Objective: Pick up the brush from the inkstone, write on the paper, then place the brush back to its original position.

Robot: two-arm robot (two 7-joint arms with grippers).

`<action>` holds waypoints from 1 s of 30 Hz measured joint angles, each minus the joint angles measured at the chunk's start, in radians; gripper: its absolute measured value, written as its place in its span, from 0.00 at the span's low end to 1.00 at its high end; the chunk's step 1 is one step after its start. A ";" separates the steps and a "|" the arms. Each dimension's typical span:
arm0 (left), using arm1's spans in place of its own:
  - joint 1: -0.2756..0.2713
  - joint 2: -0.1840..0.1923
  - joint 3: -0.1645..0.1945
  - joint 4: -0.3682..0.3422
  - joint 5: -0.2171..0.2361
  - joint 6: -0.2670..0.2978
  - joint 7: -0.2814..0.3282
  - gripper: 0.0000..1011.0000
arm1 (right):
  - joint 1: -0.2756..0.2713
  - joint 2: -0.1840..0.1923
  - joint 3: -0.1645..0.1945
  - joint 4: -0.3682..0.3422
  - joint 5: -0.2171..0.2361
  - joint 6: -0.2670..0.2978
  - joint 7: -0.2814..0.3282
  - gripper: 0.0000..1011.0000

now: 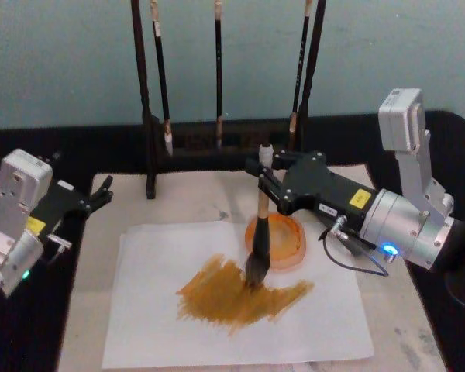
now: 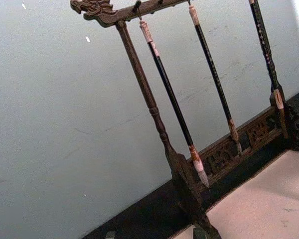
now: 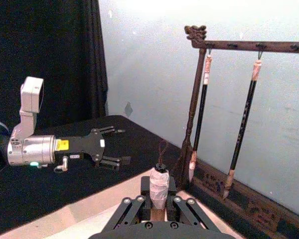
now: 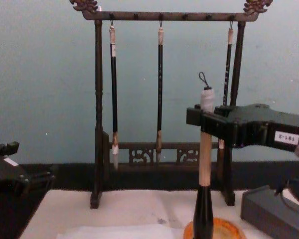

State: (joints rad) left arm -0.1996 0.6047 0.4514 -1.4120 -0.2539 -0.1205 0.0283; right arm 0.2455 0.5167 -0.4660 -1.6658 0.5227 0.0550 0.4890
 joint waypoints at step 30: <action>0.000 0.000 0.000 0.000 0.000 0.000 0.000 1.00 | 0.048 -0.047 -0.059 0.012 -0.011 -0.006 0.052 0.16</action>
State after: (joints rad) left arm -0.1996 0.6047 0.4514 -1.4120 -0.2539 -0.1206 0.0283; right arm 0.2937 0.4693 -0.5246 -1.6535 0.5114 0.0494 0.5412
